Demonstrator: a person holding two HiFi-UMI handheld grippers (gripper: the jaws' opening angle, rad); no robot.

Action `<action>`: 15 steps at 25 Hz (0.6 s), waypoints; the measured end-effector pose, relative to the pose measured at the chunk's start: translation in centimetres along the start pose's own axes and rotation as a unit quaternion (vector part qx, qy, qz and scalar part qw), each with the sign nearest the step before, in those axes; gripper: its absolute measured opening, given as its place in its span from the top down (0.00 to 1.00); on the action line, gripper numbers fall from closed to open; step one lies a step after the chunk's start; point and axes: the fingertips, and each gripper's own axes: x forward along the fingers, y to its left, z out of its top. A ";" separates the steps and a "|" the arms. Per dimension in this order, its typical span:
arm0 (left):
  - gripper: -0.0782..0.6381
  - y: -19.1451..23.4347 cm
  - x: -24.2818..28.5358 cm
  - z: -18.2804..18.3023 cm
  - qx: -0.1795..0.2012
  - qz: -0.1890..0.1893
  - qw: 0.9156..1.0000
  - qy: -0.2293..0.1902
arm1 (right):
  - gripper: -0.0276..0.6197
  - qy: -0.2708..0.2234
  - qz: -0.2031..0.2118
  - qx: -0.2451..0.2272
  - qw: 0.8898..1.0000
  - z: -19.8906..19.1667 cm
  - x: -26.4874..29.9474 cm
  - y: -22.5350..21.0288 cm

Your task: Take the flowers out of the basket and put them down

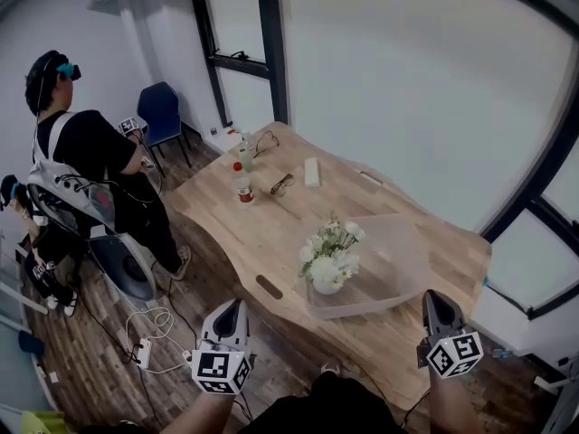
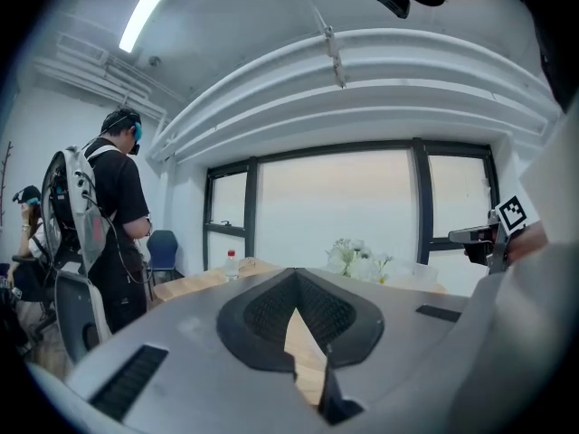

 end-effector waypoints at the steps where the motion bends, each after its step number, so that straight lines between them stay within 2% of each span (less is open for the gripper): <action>1: 0.88 0.2 0.5 0.7 0.003 0.003 1.000 -0.001 | 0.92 -0.008 0.007 0.001 1.000 0.6 1.0 -0.1; 6: 0.88 0.5 2.8 3.3 0.026 0.020 0.999 -0.009 | 0.92 -0.022 0.045 -0.007 0.999 2.1 5.2 -0.5; 15: 0.88 0.2 6.1 3.4 0.045 0.056 0.997 0.007 | 0.92 -0.020 0.125 -0.051 0.991 2.5 10.0 -0.1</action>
